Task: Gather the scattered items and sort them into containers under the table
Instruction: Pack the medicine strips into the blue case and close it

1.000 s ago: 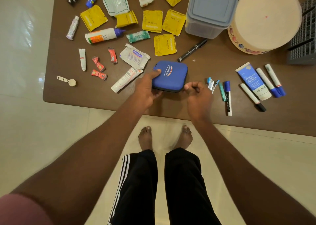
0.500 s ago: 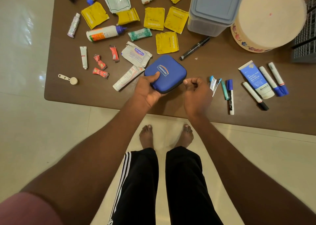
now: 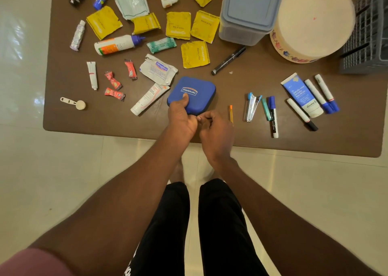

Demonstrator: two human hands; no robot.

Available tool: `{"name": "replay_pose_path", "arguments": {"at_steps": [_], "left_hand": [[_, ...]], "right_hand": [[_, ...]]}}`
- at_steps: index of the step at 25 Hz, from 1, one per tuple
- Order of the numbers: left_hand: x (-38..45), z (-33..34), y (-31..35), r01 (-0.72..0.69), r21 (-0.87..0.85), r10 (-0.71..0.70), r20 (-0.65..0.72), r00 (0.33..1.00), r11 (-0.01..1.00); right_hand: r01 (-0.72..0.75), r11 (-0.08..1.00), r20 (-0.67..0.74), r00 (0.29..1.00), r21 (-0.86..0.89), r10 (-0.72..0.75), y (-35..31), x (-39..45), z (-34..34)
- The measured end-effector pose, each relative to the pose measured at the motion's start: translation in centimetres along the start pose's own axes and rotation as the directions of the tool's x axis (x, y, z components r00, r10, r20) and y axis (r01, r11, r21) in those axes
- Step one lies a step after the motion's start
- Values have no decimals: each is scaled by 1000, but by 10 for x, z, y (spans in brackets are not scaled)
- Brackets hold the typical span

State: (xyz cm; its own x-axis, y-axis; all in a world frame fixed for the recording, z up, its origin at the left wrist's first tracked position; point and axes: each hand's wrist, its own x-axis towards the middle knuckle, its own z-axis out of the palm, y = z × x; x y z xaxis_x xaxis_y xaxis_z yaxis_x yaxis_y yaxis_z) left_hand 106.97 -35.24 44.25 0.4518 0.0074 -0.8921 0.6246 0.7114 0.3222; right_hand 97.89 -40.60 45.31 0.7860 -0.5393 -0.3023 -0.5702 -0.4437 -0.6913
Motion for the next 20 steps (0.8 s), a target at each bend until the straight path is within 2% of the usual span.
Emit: {"name": "replay_pose_path", "arguments": {"at_steps": [4,8,10,12,14,17,19,20], "left_hand": [[-1,-3,-5,-10,75,6,47,999,997],[-5,3,-9,-59,249,17,166,986,967],[-6,12,-12,-91,298,21,231,973,950],[-10,22,-21,-143,393,12,315,949,908],[-16,34,-35,-212,503,-8,400,916,838],[-27,54,-54,-319,602,-60,523,850,732],[-33,71,-75,-382,708,-82,526,846,594],[-35,79,-87,-423,762,-74,520,851,491]], "right_hand": [[-12,993,18,1000,116,10,6,-5,-3],[-96,953,96,993,289,71,14,0,-19],[-246,847,90,969,471,231,16,6,-29],[-378,626,112,900,681,421,19,18,-42],[-385,455,153,871,803,467,27,32,-58],[-325,368,127,873,871,471,47,44,-86],[-281,335,67,845,899,530,64,48,-112],[-248,315,32,828,916,560,75,50,-126]]}}
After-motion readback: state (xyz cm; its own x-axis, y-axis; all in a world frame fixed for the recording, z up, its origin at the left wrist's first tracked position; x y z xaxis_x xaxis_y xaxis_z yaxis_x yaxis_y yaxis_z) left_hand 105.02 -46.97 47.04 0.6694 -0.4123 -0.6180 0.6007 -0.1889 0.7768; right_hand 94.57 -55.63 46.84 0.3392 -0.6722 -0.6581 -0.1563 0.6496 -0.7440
